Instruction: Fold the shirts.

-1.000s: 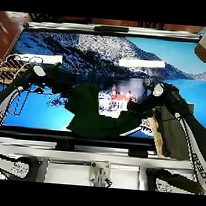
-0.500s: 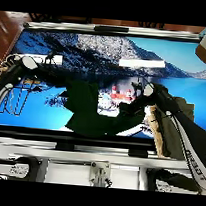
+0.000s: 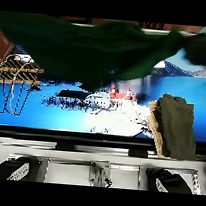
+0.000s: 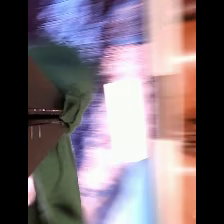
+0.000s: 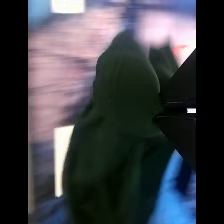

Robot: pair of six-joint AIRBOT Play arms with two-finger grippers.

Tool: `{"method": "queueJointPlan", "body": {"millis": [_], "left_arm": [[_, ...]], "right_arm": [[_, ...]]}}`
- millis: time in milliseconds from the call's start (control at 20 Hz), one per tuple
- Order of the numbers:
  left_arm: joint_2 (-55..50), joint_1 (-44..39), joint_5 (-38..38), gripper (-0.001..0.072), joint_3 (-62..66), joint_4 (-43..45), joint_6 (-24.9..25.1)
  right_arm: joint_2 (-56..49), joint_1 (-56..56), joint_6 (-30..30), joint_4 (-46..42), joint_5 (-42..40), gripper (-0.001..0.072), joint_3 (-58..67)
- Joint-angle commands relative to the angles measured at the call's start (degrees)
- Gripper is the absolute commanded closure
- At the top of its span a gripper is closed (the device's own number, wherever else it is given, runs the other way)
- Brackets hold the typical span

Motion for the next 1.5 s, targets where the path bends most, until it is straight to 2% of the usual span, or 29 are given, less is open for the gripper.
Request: {"method": "queueJointPlan", "body": {"millis": [0, 100, 200, 250, 400, 500, 600, 700, 850, 950, 1100, 1200, 1250, 1350, 1400, 1450], "left_arm": [[12.5, 1.25, 5.29, 0.0678, 5.05, 3.91, -2.49], [16.11, 1.25, 4.15, 0.0678, 5.05, 13.66, -6.58], [17.07, 1.25, 1.11, 0.0678, 5.05, 23.45, -10.16], [16.79, 1.25, 0.37, 0.0678, 5.03, 26.43, -10.27], [13.49, 1.25, -0.85, 0.0678, 4.85, 28.59, -10.1], [10.6, 1.25, -5.46, 0.0678, 2.71, 28.41, -9.6], [7.91, 1.25, -11.06, 0.0678, -2.8, 28.44, -6.91], [5.75, 1.25, -11.5, 0.0678, -11.93, 28.44, -6.4], [0.87, 1.25, -1.01, 0.0678, -27.06, 28.41, -6.43], [-5.07, 1.25, 5.97, 0.0678, -32.17, 27.8, -7.06], [-15.78, 1.25, 9.09, 0.0677, -32.26, 23.3, -7.37], [-22.14, 1.25, 9.18, 0.0677, -32.3, 19.71, -11.3], [-25.14, 1.25, 8.41, 0.0677, -32.33, 17.64, -13.7], [-29.94, 1.25, 6.23, 0.0673, -32.33, 13.35, -14.86], [-31.45, 1.25, 4.2, 0.0637, -32.3, 11.82, -14.86], [-32.22, 1.33, 1.53, 0.0482, -32.3, 10.43, -14.84]], "right_arm": [[13.05, -0.44, 1.88, -0.61, -10.62, 0.0644, 3.02], [15.91, -0.44, 2.82, -0.74, -6.84, 0.0644, 3.02], [16.33, -0.44, 4.02, -0.74, 1.18, 0.0644, 3.02], [15.72, -0.44, 4.52, -0.7, 5.55, 0.0644, 3.02], [11.56, -0.44, 5.07, -0.74, 20.28, 0.0644, 2.99], [7.41, -0.44, 5.14, -0.66, 30.25, 0.0644, 0.48], [4.76, -0.44, 5.16, 0.46, 32.44, 0.0644, -7.76], [3.17, -0.42, 5.11, 2.8, 26.14, 0.0644, -20.0], [-1.7, 0.61, 5.14, 6.91, 3.54, 0.0644, -37.42], [-8.15, 0.61, 5.11, 13.46, -12.48, 0.0643, -41.75], [-17.94, 0.63, 5.09, 22.21, -31.43, 0.0644, -40.92], [-22.8, 0.63, 5.11, 28.06, -37.94, 0.0643, -40.89], [-24.85, 0.63, 5.09, 30.1, -37.9, 0.0643, -40.89], [-28.13, 0.63, 5.09, 31.71, -34.45, 0.0642, -40.89], [-28.76, 0.61, 5.03, 31.67, -32.94, 0.0578, -40.89], [-28.46, 0.39, 4.98, 31.63, -32.24, 0.0364, -40.85]]}}
